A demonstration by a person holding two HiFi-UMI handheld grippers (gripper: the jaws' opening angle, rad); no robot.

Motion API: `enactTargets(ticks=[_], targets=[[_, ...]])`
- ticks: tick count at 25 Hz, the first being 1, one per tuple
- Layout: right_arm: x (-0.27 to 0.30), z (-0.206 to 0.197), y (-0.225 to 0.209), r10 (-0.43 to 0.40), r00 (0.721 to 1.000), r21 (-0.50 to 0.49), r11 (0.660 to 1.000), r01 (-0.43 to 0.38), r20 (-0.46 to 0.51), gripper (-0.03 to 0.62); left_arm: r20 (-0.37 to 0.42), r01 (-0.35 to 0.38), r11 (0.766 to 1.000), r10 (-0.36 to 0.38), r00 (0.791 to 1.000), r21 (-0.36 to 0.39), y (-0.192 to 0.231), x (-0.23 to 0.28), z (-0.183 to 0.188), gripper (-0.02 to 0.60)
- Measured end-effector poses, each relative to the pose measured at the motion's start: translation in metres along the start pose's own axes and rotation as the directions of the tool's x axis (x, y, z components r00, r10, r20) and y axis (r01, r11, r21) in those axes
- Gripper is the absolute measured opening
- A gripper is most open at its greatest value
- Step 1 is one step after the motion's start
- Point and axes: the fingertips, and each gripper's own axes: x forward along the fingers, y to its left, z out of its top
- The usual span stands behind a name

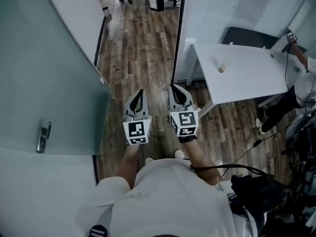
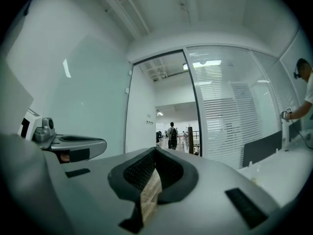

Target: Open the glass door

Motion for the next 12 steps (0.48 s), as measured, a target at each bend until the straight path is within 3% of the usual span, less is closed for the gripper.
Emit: enactTargets(ticks=[8, 12], targets=[[-0.019, 0.026, -0.045, -0.07, 0.996, -0.002, 0.998, 0.07, 0.059, 0.003, 0.028, 0.032, 0.999, -0.032, 0.999, -0.014, -0.026, 0.018, 0.021, 0.003], [-0.012, 0.021, -0.044, -0.089, 0.994, -0.008, 0.996, 0.09, 0.065, 0.003, 0.039, 0.059, 0.998, -0.058, 0.998, -0.014, -0.022, 0.02, 0.015, 0.003]])
